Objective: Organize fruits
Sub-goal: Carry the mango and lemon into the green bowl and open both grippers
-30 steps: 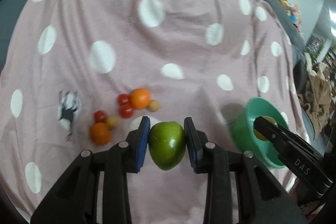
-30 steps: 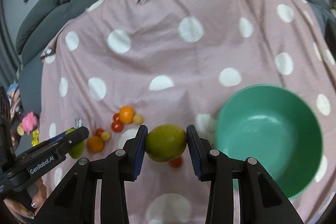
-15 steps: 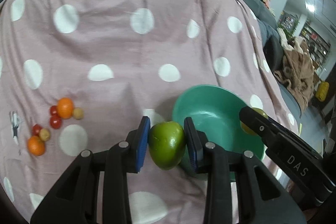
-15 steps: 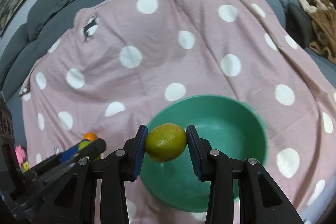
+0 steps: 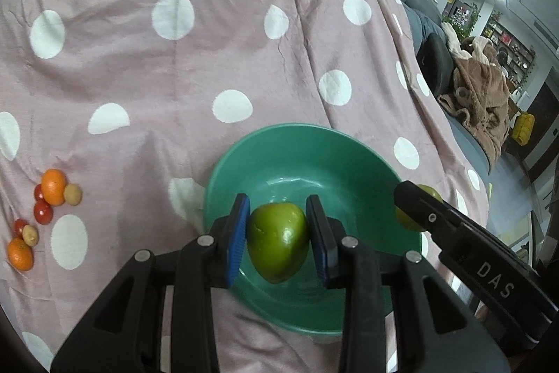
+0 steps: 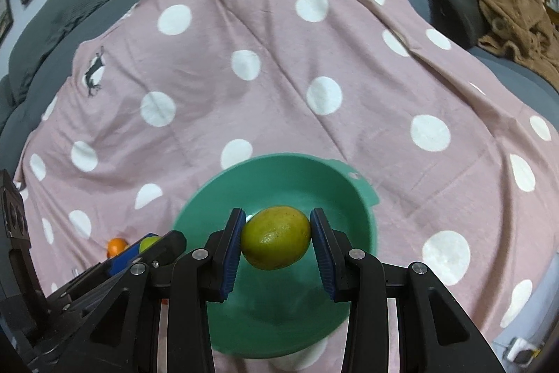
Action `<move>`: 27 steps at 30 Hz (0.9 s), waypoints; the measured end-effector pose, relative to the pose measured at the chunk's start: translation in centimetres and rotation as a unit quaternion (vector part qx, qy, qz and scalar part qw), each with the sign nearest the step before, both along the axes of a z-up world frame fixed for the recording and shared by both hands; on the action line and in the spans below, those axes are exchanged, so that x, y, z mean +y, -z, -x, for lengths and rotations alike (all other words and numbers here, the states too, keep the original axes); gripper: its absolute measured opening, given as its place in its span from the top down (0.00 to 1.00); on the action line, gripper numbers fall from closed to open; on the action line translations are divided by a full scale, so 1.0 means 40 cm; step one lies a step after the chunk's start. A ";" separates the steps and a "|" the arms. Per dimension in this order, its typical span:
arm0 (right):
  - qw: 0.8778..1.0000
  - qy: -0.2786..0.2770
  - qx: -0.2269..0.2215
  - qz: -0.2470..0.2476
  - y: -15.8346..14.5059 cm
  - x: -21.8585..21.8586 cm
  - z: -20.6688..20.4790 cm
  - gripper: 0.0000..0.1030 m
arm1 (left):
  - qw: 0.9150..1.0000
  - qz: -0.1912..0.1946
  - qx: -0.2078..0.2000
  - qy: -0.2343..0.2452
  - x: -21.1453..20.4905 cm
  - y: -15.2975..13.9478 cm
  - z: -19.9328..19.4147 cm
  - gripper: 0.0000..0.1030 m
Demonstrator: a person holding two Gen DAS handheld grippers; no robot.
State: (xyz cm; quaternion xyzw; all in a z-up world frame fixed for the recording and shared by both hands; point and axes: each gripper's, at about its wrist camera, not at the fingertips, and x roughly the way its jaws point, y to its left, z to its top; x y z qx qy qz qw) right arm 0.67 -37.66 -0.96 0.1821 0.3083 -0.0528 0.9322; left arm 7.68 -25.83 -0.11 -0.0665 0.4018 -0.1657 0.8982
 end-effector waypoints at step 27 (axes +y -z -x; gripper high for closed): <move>0.999 0.024 0.046 -0.005 0.053 -0.037 -0.027 0.61 | 0.999 -0.016 0.033 0.041 -0.084 0.067 -0.017 0.68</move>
